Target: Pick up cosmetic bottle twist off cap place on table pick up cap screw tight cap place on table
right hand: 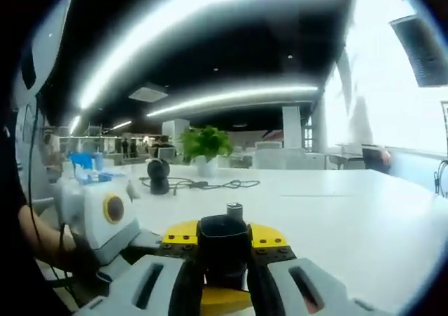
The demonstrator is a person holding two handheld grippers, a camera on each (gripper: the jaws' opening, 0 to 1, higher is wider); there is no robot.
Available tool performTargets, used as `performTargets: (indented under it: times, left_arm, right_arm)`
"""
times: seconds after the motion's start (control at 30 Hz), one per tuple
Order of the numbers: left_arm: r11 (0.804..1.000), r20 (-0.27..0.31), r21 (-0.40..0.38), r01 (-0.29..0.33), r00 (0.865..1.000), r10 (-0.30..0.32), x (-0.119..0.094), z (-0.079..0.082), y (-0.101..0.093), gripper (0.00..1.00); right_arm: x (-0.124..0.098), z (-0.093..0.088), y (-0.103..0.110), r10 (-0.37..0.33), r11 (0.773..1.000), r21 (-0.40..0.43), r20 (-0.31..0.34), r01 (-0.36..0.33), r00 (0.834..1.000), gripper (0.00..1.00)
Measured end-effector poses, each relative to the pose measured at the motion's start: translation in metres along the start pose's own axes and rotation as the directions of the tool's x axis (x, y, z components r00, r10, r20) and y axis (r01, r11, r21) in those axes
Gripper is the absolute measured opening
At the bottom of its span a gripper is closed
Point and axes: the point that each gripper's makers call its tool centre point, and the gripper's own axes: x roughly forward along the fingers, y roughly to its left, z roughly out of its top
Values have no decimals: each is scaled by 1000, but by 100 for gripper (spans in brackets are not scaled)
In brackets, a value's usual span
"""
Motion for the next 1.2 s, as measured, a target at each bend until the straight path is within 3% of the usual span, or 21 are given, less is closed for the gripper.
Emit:
performTargets:
  times: [0.13,0.23,0.47,0.53,0.57,0.63,0.7,0.73,0.83,0.93,0.97,1.0,1.07,1.1,1.17,1.2]
  left_arm:
    - [1000,-3,0,-18,1000,18,-1,0,2,13]
    - [999,-4,5,-35,999,35,-1,0,4,13]
    - [1000,-1,1,-30,1000,30,-1,1,4,13]
    - [1000,0,3,-29,1000,29,-1,1,4,13]
    - [999,0,0,-33,999,33,-1,1,5,13]
    - [999,3,-1,-38,999,38,-1,0,7,14]
    - [999,3,2,-45,999,45,-1,0,9,14]
    - [999,4,0,-43,999,43,-1,0,8,14]
    - [999,6,5,-41,999,40,-1,0,8,14]
    - [999,7,1,-35,999,35,0,0,8,14]
    - [999,7,1,-36,999,36,0,0,8,14]
    - [999,8,2,-37,999,37,0,0,9,14]
    - [1000,8,-5,-28,1000,28,0,0,9,14]
    - [1000,8,-13,-21,1000,21,0,0,9,14]
    - [1000,7,-19,-9,1000,9,0,0,9,14]
    - [1000,6,-20,-6,1000,6,1,-1,8,14]
  right_arm:
    - [0,0,-4,-112,994,3,-3,112,994,17]
    - [1,0,-4,-157,987,16,7,157,988,17]
    - [0,0,-5,-159,987,14,11,159,987,17]
    - [0,0,-5,-142,990,13,9,142,990,17]
    - [2,0,-2,-95,995,-2,9,95,995,17]
    - [2,-8,0,-38,998,51,-18,39,999,20]
    - [3,-7,3,23,992,127,5,-23,1000,36]
    - [3,-5,4,58,992,112,17,-59,998,45]
    - [0,-3,2,128,992,25,5,-128,992,42]
    - [-6,-2,11,281,960,-3,-12,-281,960,39]
    - [-11,0,19,364,931,13,-10,-364,931,39]
    - [-11,0,13,367,930,33,-12,-366,930,41]
    - [-16,2,12,459,887,48,-9,-459,888,41]
    - [-16,4,5,482,873,78,1,-481,876,42]
    - [-21,8,3,560,823,106,12,-558,828,40]
    - [-20,11,-1,573,814,99,20,-572,819,40]
